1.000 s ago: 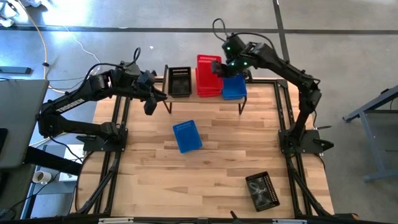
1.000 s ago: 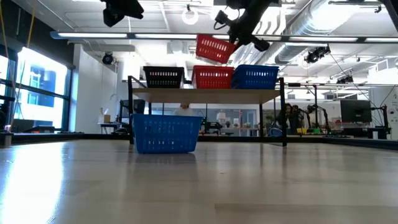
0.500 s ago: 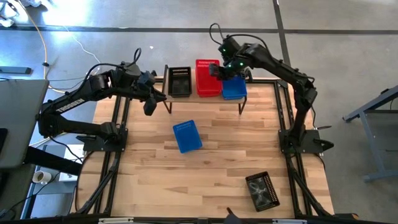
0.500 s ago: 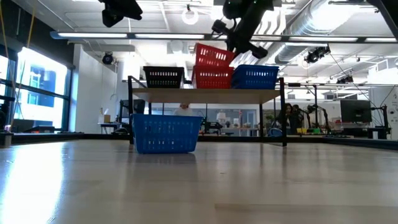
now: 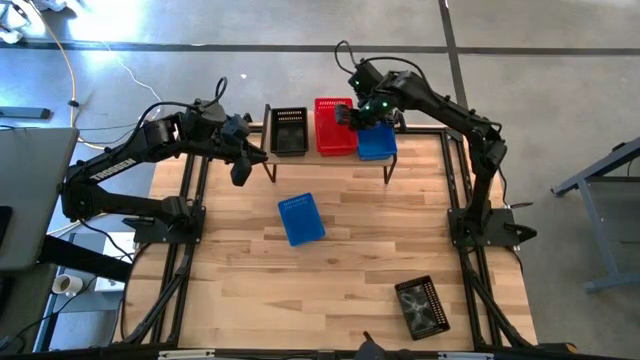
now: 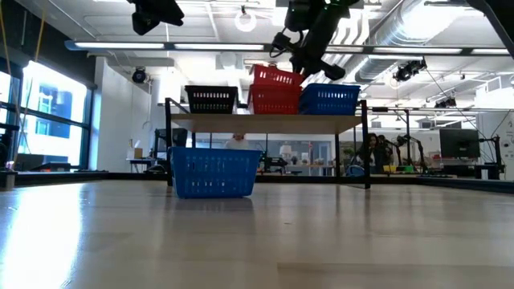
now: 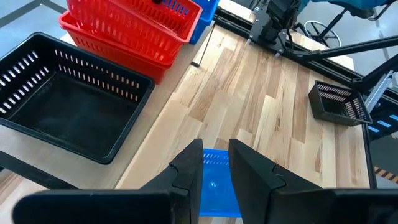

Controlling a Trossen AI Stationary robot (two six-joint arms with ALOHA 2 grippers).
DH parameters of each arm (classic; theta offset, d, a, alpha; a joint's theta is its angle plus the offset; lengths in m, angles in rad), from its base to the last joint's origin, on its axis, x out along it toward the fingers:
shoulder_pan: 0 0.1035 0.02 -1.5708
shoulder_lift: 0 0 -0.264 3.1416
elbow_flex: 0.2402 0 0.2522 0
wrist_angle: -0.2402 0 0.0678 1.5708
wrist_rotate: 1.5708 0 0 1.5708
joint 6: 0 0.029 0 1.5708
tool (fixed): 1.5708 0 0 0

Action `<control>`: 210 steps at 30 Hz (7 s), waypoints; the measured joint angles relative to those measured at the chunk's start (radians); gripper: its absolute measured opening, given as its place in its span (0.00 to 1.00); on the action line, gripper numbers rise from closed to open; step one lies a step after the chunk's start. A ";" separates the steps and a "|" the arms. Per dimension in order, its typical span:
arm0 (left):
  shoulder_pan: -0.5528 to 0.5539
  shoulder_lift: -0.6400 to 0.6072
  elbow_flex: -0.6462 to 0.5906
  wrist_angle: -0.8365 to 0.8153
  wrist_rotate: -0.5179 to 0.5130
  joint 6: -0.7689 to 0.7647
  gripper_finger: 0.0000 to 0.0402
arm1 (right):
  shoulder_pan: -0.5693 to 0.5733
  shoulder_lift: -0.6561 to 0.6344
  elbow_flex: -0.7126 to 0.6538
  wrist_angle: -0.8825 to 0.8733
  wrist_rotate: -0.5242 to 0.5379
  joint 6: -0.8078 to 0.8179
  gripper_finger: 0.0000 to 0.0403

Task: Stack baskets on shelf by color
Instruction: Stack the red bin on top of the stacked red bins on the shelf, then stack the black bin on top of the stacked black bins on the shelf

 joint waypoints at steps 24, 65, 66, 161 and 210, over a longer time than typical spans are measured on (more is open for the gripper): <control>0.000 0.000 0.000 -0.008 0.000 -0.016 0.17 | -0.007 -0.016 0.000 0.007 -0.009 -0.034 0.23; 0.000 0.000 0.000 -0.007 0.001 -0.019 0.17 | 0.664 -0.120 -0.002 -0.397 0.283 -0.360 0.23; 0.000 0.000 0.000 -0.007 0.001 -0.019 0.17 | 0.678 -0.120 -0.002 -0.405 0.284 -0.348 0.23; 0.000 0.000 0.000 -0.007 0.003 -0.413 0.17 | 1.643 -0.317 -1.056 0.350 0.141 1.330 0.21; 0.000 0.025 0.000 -0.007 0.034 -0.246 0.29 | 1.122 -0.292 -0.578 0.126 0.646 0.738 0.00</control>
